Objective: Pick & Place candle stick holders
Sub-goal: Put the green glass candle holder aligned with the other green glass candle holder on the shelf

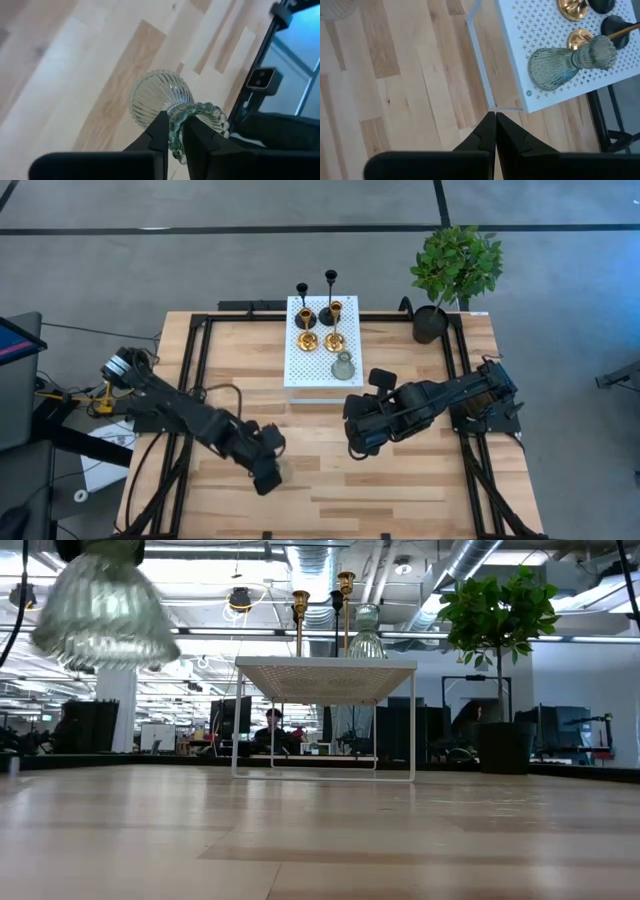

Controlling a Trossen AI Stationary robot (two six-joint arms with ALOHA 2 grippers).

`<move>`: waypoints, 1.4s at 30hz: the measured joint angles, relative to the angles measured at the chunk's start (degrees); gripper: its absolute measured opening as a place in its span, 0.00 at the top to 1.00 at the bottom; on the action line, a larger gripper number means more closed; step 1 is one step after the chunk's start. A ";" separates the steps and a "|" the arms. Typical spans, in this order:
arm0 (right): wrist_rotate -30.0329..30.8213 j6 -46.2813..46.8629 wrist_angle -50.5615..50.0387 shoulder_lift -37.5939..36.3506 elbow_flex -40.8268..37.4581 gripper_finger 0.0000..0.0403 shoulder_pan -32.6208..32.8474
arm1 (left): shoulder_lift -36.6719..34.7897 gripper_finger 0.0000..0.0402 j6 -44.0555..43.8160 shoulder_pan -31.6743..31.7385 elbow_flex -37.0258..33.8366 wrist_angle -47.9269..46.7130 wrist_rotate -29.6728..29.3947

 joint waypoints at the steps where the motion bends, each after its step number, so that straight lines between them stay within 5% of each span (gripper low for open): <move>1: 0.55 0.42 -0.01 0.00 0.00 1.00 0.12 | -0.84 0.92 -0.01 0.53 0.45 -1.26 0.16; 6: 4.52 0.98 -0.01 0.00 0.00 1.00 1.14 | -2.05 0.92 2.26 3.73 6.67 -11.40 0.24; 16: 1.66 -2.57 1.63 -0.15 0.00 1.00 1.08 | -2.07 0.92 16.26 13.64 19.42 -19.95 -2.14; 24: -2.00 -14.40 12.67 -5.02 0.00 1.00 0.55 | -2.07 0.92 22.84 18.41 20.77 -22.65 -2.88; 34: -1.91 -17.57 13.38 -14.29 -0.07 1.00 -3.07 | -2.08 0.92 31.01 27.02 20.77 -22.61 -0.87; 38: -1.99 -20.79 18.29 -19.55 -6.90 1.00 -3.98 | -2.08 0.92 31.64 31.95 20.77 -22.57 0.71; 42: -7.53 -24.02 29.77 -28.41 -21.66 1.00 -5.60 | -2.01 0.92 31.64 34.94 21.15 -22.44 0.79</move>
